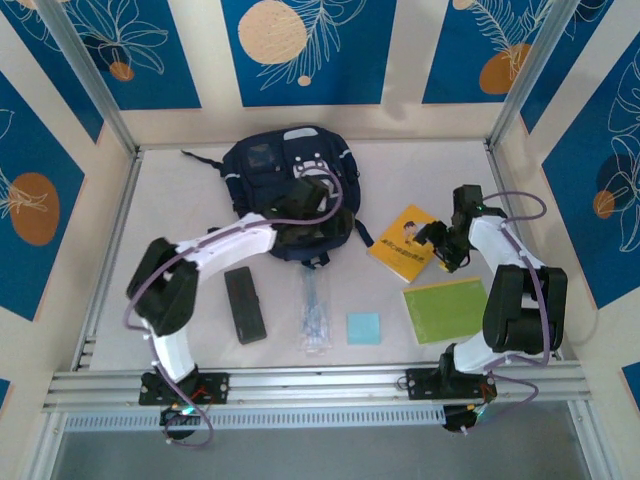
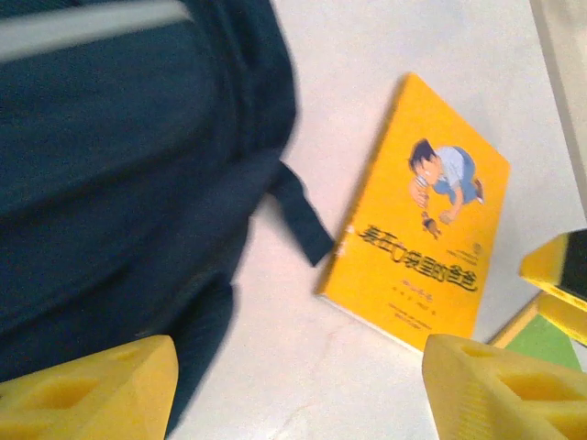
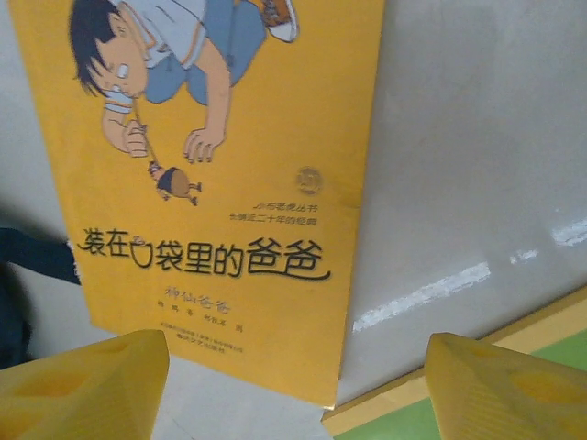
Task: Pack the student bag
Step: Pick up the book from the middle-right of the table.
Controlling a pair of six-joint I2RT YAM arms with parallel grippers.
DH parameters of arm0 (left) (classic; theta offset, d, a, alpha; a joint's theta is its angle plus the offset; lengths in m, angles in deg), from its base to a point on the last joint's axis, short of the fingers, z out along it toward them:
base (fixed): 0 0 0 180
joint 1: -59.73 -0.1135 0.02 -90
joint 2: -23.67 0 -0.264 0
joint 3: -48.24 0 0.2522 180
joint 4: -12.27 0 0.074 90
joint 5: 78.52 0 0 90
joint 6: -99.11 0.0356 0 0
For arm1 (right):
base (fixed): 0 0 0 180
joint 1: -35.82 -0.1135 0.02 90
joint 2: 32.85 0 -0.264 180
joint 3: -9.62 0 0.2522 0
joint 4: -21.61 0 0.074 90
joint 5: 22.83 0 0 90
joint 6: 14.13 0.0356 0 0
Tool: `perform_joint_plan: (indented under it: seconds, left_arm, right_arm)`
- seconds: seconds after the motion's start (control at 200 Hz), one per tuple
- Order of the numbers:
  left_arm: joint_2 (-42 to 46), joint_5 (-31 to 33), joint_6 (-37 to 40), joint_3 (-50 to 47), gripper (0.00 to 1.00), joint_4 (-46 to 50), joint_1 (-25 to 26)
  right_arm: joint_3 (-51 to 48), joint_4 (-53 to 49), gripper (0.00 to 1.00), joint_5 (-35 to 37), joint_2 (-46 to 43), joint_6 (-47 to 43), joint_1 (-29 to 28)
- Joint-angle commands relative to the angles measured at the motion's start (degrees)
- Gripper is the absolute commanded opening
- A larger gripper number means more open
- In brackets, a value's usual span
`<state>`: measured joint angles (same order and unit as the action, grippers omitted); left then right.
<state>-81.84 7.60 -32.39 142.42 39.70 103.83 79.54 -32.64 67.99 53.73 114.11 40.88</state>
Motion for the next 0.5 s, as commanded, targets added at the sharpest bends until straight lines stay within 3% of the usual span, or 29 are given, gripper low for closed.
perform_joint_plan:
  seconds: [0.0, 0.235, 0.495]
  left_arm:
    - [-6.09, -3.13, -0.56, 6.25, 0.69, -3.2, 2.53]
    - [-19.74, -5.21, 2.48, 19.66, 0.63, 3.62, 4.66]
    - [-26.91, -5.09, 4.07, 25.51, 0.59, 10.23, 6.0]
  right_arm:
    - [-1.09, 6.09, 0.73, -4.6, 2.09, -1.06, 0.3]
    - [-2.54, 11.08, 0.72, -3.34, 5.78, -1.52, 1.15]
    - [-4.04, 17.03, 0.71, -9.21, 8.93, -0.82, 1.44]
